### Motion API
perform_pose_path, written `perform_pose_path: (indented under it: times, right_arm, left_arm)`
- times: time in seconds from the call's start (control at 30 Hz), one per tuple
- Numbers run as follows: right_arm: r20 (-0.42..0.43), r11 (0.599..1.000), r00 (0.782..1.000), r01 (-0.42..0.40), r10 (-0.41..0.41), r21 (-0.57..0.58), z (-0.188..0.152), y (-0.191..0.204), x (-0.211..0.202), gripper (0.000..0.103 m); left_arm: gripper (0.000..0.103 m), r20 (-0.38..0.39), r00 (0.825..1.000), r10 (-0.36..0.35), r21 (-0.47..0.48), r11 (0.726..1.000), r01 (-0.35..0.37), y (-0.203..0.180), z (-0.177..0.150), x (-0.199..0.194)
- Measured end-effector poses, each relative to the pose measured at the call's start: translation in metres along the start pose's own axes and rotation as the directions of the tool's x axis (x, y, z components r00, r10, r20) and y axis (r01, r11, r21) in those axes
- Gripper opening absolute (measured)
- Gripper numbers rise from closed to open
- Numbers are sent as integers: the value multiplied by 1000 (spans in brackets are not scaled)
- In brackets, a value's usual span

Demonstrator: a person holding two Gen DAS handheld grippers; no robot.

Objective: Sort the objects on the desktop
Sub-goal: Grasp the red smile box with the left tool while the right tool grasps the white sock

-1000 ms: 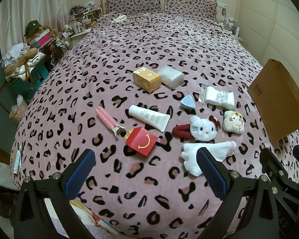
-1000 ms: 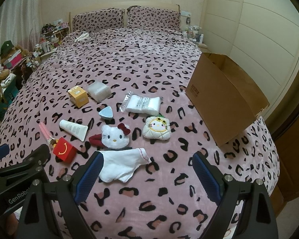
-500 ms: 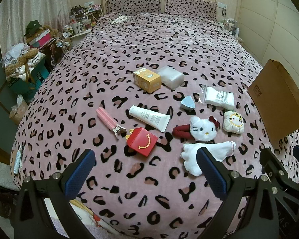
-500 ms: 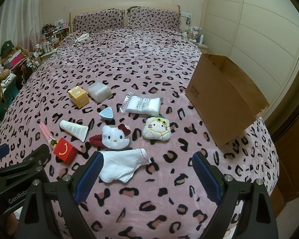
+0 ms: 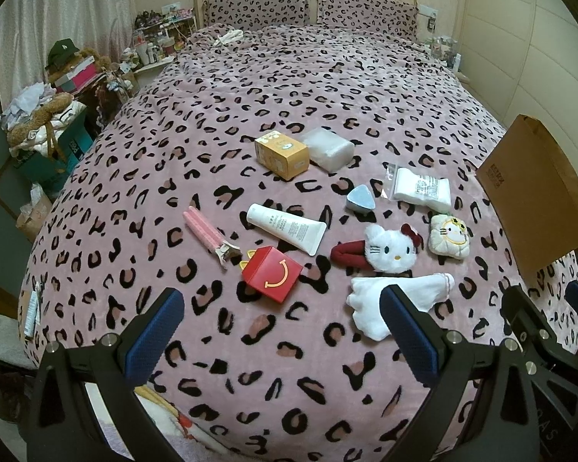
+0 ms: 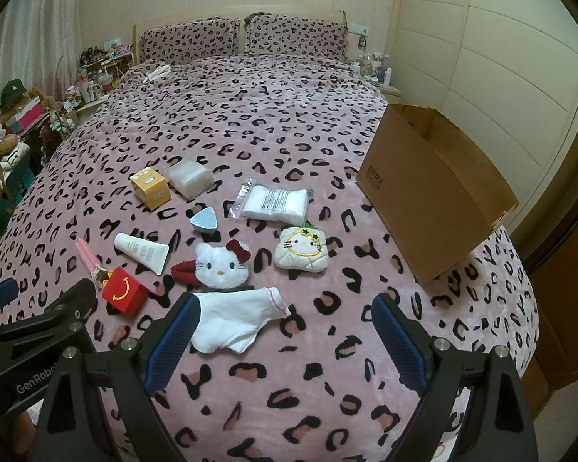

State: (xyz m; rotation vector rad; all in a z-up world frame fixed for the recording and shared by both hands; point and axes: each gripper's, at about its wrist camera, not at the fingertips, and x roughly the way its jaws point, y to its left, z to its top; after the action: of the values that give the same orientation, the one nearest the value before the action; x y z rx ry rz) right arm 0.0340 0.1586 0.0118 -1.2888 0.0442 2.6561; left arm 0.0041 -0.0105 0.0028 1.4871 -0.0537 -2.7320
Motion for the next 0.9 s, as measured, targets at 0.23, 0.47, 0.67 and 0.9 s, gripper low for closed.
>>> perform_pose_path:
  times: [0.23,0.47,0.67,0.9]
  right_arm:
    - [-7,1000,1000,1,-1,-5,-6,-6,6,93]
    - [-47,999,999,-11,9,-50,-33,-2,29,93]
    - [-113,996,991,-75,71,-38,-57,5,66,93]
    - [-155,991,979,-129,133,37,-56,8,106,93]
  left_arm:
    - [102,-21,999,-50,27,998,51,3,-6,12]
    - [91,-55,997,-50,50,997,53,20,-27,39]
    - [91,-90,994,-55,10,998,56,38,-43,68]
    - [92,-102,988,-117,-53,992,112,36,-22,104]
